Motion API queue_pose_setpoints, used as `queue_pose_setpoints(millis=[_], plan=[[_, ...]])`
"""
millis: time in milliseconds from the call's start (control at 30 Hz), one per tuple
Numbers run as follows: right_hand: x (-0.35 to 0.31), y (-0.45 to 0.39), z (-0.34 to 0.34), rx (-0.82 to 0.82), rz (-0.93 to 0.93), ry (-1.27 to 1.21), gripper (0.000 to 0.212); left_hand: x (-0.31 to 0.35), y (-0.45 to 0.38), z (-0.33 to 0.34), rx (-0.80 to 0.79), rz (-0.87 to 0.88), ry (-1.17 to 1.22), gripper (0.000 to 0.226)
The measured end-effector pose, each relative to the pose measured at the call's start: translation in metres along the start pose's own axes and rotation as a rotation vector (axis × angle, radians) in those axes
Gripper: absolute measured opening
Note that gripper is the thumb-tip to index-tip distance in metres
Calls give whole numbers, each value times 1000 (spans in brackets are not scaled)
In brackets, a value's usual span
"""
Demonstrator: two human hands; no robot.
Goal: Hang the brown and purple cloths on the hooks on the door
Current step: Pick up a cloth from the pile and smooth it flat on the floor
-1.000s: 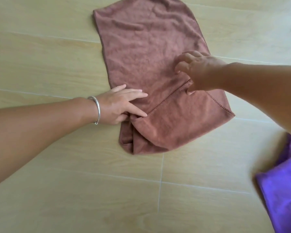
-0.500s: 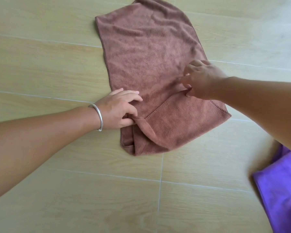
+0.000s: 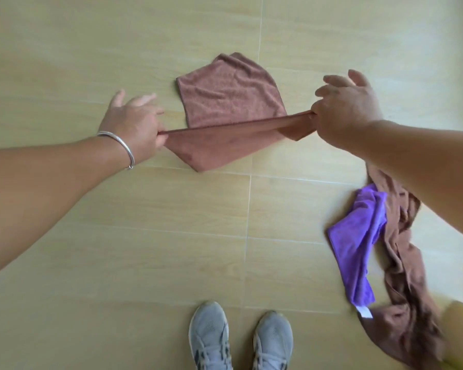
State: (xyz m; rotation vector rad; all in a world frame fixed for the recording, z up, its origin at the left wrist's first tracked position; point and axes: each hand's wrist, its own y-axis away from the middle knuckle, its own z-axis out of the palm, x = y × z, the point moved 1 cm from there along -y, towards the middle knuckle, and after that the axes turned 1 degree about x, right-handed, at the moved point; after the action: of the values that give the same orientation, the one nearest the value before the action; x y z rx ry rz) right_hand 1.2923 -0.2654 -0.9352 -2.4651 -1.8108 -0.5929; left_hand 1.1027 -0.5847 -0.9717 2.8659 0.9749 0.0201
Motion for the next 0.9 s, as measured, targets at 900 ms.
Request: queue_pose_setpoints(millis=[900], plan=[[-12, 217, -151, -282, -233, -301, 32, 10, 211, -189, -201, 145, 169, 26]])
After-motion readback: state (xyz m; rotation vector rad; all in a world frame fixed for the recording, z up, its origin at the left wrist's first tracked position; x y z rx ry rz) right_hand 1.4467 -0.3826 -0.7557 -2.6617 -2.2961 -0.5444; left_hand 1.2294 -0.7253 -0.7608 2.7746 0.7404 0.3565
